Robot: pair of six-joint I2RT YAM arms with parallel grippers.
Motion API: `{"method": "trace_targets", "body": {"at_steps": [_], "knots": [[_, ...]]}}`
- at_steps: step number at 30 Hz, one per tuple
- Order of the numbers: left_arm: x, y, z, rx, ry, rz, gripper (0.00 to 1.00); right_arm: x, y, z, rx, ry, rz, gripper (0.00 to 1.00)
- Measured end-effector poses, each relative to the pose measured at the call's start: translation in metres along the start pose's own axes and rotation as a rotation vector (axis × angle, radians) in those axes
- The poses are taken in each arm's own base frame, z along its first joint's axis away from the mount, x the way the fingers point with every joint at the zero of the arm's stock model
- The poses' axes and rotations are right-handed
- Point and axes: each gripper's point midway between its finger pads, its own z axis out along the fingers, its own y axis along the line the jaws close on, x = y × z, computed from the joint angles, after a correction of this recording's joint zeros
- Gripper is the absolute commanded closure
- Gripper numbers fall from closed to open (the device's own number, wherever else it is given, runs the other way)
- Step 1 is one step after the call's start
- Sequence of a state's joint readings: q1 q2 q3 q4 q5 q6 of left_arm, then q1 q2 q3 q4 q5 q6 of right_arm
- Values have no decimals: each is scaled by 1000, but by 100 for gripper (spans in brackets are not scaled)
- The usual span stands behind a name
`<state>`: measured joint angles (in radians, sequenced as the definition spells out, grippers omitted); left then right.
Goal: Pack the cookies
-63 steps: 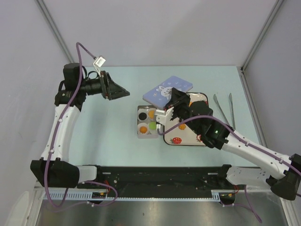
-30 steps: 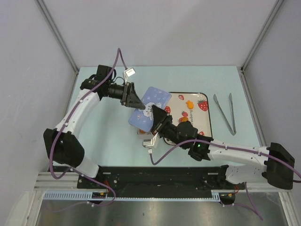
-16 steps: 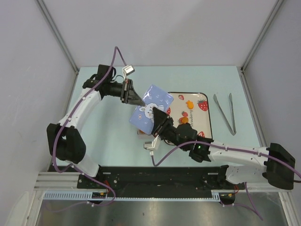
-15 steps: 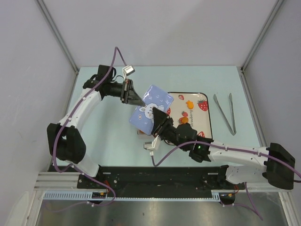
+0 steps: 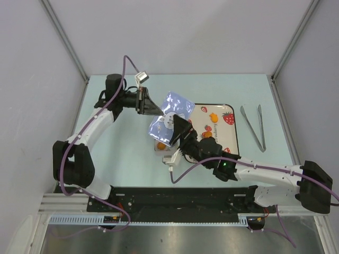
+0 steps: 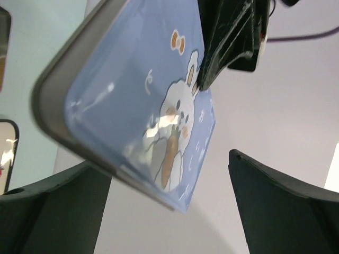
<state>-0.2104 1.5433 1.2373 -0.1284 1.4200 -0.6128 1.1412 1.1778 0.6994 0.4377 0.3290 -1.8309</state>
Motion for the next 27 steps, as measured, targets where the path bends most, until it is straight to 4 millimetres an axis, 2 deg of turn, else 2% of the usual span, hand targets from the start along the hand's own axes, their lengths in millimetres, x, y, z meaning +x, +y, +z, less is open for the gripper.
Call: {"method": "trace_targets", "body": {"at_steps": [5,9,13,16,17,19,21,23,26,27], "knots": [[-25,14,-15,-61,-127,-12,100,22,9,-1,-55,71,87,6],[-40,28,-22,-121,-219,-16,100,59,-7,0,-65,177,241,4],[-42,49,-23,-180,-270,-48,100,122,-50,-5,-9,331,505,4],[-41,71,-23,-215,-278,-76,100,176,-88,-6,27,420,752,7],[-39,81,-23,-233,-279,-89,100,194,-97,-7,44,441,838,8],[-36,103,-24,-273,-284,-128,100,221,-102,-13,32,478,973,10],[-30,122,-26,-314,-297,-161,100,242,-99,-19,10,493,1112,10],[-20,136,-29,-349,-310,-196,100,245,-73,-28,-76,497,1237,10],[-7,154,-32,-403,-335,-234,100,220,-26,-33,-251,463,1408,10],[-3,159,-33,-420,-343,-247,100,205,-4,-34,-328,443,1482,10]]}}
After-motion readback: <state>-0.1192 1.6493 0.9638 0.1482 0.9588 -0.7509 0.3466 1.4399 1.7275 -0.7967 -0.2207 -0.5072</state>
